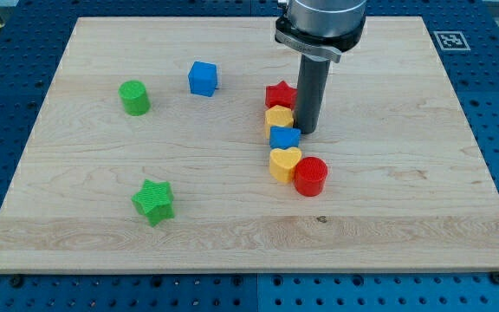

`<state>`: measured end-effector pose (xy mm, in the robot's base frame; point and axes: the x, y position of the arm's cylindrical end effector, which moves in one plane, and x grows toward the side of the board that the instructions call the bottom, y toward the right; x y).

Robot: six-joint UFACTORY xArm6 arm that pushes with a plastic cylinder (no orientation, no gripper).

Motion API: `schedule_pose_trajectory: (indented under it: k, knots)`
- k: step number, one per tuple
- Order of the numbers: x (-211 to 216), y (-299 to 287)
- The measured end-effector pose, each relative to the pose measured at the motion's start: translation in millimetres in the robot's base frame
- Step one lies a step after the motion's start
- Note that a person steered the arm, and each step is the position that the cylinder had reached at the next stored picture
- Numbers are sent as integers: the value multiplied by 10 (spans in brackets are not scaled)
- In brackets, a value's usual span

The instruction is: Adjust the yellow hexagon between the red star and blue triangle

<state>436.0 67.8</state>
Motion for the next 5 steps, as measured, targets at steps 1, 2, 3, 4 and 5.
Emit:
schedule_pose_trajectory:
  k: [1,2,3,4,5]
  knots:
    - [0,-11]
    - [0,-27]
    - [19,-21]
    - [140,115]
    - [199,255]
